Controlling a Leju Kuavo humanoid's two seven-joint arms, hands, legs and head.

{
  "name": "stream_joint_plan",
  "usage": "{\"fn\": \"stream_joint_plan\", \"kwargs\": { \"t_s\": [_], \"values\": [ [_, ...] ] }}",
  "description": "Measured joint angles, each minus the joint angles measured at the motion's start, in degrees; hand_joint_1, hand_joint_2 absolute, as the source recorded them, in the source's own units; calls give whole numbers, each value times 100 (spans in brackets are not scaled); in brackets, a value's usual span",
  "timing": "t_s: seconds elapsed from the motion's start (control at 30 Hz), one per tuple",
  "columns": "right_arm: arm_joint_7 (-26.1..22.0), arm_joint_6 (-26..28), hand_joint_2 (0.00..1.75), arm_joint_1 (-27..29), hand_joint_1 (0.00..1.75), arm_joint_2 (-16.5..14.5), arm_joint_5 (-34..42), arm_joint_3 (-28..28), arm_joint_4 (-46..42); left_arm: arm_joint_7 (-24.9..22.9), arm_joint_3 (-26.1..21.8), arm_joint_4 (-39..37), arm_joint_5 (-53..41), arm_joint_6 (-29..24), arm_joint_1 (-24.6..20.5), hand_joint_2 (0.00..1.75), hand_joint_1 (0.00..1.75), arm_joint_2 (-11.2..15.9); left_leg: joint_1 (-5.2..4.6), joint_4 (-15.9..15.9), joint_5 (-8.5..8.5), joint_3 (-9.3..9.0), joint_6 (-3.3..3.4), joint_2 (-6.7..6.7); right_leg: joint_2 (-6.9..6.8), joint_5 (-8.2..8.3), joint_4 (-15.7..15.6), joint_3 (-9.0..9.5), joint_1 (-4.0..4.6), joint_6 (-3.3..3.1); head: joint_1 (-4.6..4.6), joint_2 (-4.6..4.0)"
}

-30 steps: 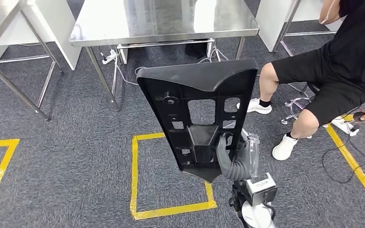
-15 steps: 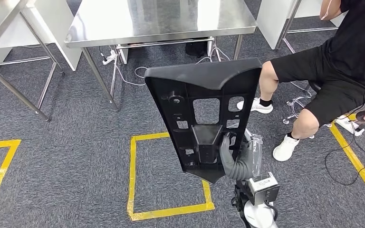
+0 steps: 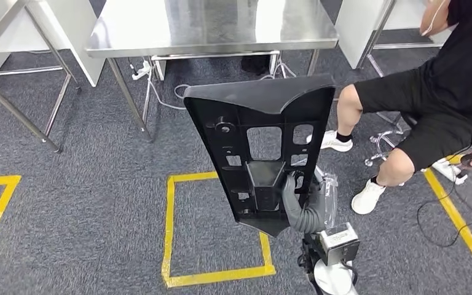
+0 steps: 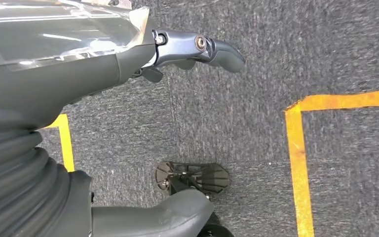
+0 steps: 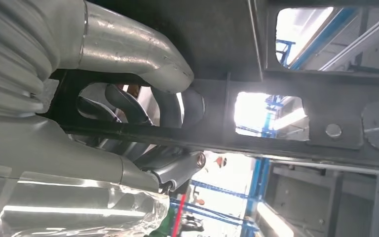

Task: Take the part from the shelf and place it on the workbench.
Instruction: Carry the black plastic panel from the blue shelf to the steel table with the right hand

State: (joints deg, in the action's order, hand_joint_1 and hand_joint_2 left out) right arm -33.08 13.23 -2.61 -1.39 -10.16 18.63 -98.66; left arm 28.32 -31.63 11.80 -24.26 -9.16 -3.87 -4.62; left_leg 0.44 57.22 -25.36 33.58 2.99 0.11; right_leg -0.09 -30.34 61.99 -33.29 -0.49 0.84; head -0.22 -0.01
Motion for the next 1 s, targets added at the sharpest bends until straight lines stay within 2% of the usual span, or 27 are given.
{"fn": "stream_joint_plan", "kwargs": {
  "t_s": [0.07,0.1,0.13,0.17,0.2,0.23,0.27,0.3,0.33,0.4,0.47,0.53,0.6,0.63,0.67,0.7,0.77,0.8,0.83,0.93,1.0],
  "values": [
    [-3,1,175,5,175,8,-1,2,2,-1,-1,0,0,0,-3,175,0,-11,1,-31,-5,-35,13,-8,6,-272,727,-397,-13,-23,6,-1],
    [-3,1,175,16,175,11,-1,2,3,-3,-1,-1,0,1,-3,175,0,-11,0,-29,-14,-40,16,-15,7,-368,1075,-606,-19,-13,10,-1],
    [-2,1,175,29,175,16,-1,2,5,-5,-2,-1,0,3,-1,175,0,-14,0,-27,-26,-46,13,-25,6,-381,1254,-738,-29,21,9,0],
    [-2,1,175,36,175,18,-1,2,6,-10,-2,-2,0,7,2,175,0,-17,2,-23,-40,-58,1,-38,5,-298,1204,-752,-40,75,12,1],
    [-1,1,175,38,175,20,0,2,7,-15,-2,-2,0,12,4,175,0,-23,5,-17,-58,-77,-19,-51,4,-136,931,-650,-56,137,12,0],
    [-1,2,175,37,175,21,0,3,7,-19,-2,-2,0,18,4,175,0,-28,6,-2,-84,-95,-46,-62,3,57,528,-478,-79,195,14,0],
    [-2,2,175,36,175,20,0,3,7,-24,-2,-2,-1,25,3,175,0,-32,-7,30,-122,-105,-81,-73,3,219,151,-309,-94,222,17,0],
    [-2,2,175,36,175,18,0,3,5,-28,-2,-2,-6,30,2,175,0,-33,-17,62,-160,-107,-118,-80,5,326,-125,-181,-107,212,18,0],
    [-2,2,175,36,175,15,0,3,4,-37,-2,-2,-13,38,2,175,0,-32,-26,87,-189,-102,-151,-84,7,370,-259,-118,-105,176,15,1],
    [-1,-1,175,33,175,10,-2,2,2,-54,-2,-2,-25,49,1,175,0,-31,-12,99,-218,-101,-207,-87,12,373,-286,-101,-95,75,8,0],
    [2,-8,175,22,175,2,-8,2,1,-61,-2,0,-30,54,-1,175,0,-32,17,191,-287,-79,-265,-73,13,372,-306,-68,-118,6,-3,-1],
    [5,-22,175,9,175,-12,-14,3,1,-61,-3,1,-36,57,0,175,0,-35,42,677,-548,142,-327,-48,8,352,-318,-27,-141,-53,-24,0],
    [8,-36,175,2,175,-24,-19,4,3,-61,-7,0,-40,60,11,175,0,-36,65,1444,-856,556,-373,-36,4,323,-317,-4,-130,-92,-34,0],
    [11,-44,175,2,175,-28,-21,4,4,-60,-8,0,-41,60,19,175,0,-35,73,1696,-899,719,-385,-34,5,312,-316,7,-126,-104,-34,-1],
    [14,-53,175,2,175,-33,-25,4,5,-59,-9,0,-42,60,25,175,0,-34,79,1733,-821,781,-388,-33,7,298,-316,24,-124,-109,-36,-1],
    [16,-62,175,1,175,-38,-28,4,7,-57,-9,0,-43,60,28,175,0,-34,83,1535,-635,724,-382,-30,11,282,-316,49,-127,-107,-36,0],
    [16,-76,175,-9,175,-48,-34,4,7,-54,-12,0,-45,60,25,175,0,-31,83,756,-203,387,-354,-23,18,241,-319,110,-125,-76,-37,0],
    [16,-79,175,-22,175,-50,-34,4,6,-51,-14,0,-46,60,21,175,0,-30,70,432,-87,240,-333,-23,19,221,-320,126,-112,-51,-37,0],
    [17,-80,175,-37,175,-51,-36,4,5,-48,-16,0,-48,61,19,175,0,-29,51,247,-52,157,-309,-24,19,207,-324,132,-100,-21,-38,0],
    [21,-80,175,-64,175,-51,-40,4,4,-37,-20,1,-51,60,30,175,0,-28,6,144,-87,105,-197,-36,11,183,-355,138,-91,87,-40,0],
    [22,-80,175,-77,175,-48,-44,5,2,-28,-22,2,-54,60,36,175,0,-31,14,56,-68,20,-105,-39,5,95,-186,70,-84,116,-32,-1]
  ]
}}
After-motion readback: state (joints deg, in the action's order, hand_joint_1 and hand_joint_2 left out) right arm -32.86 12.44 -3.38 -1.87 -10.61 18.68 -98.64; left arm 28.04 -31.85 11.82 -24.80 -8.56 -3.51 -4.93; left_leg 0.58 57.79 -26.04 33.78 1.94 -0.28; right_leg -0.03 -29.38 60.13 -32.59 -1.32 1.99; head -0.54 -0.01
